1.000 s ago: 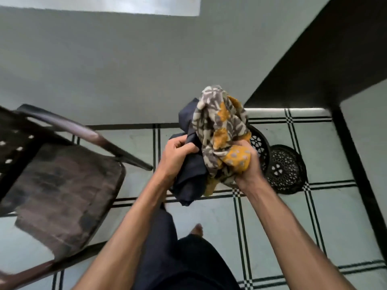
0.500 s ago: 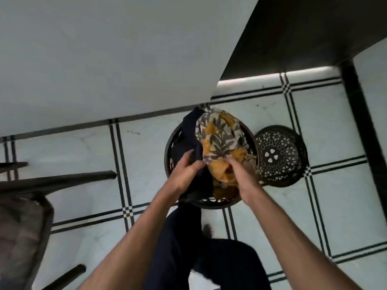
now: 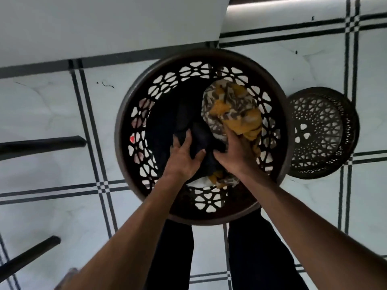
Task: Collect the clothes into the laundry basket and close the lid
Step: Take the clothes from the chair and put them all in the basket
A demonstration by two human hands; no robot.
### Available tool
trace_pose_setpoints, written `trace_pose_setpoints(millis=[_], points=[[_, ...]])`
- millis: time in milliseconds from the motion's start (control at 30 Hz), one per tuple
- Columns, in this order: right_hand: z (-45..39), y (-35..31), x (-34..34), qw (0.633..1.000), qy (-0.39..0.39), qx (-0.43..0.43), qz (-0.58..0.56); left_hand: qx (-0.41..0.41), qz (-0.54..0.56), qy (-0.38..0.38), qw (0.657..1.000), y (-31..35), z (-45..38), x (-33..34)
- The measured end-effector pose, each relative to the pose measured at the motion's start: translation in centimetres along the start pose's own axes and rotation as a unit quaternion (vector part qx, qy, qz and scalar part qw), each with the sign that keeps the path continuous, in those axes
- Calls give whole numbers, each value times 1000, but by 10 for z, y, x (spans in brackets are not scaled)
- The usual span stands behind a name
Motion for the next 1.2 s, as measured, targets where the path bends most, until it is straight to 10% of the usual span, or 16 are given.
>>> trace_pose_setpoints(millis=[433, 567, 667, 867, 1200], points=[[-56, 7, 12, 988, -120, -2, 101, -21, -50, 9, 998, -10, -45, 5], [39, -19, -51, 997, 27, -61, 45, 141, -36, 252, 957, -6, 58, -42], [103, -19, -88, 970, 227, -77, 39, 64, 2, 354, 933, -22, 108, -62], [118, 56, -55, 958, 155, 153, -185, -138, 178, 191, 955, -50, 120, -48], [66, 26, -75, 965, 181, 108, -154, -123, 162, 209, 957, -45, 89, -87]])
Point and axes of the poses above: each hand's wrist, its own z-axis away from the middle knuckle, its own x-axis out of the palm, y = z × x, the point moved 2 cm from there along -z, towards the middle knuckle, and after that the axes turned 3 degrees about -x, right-handed, at the moved point
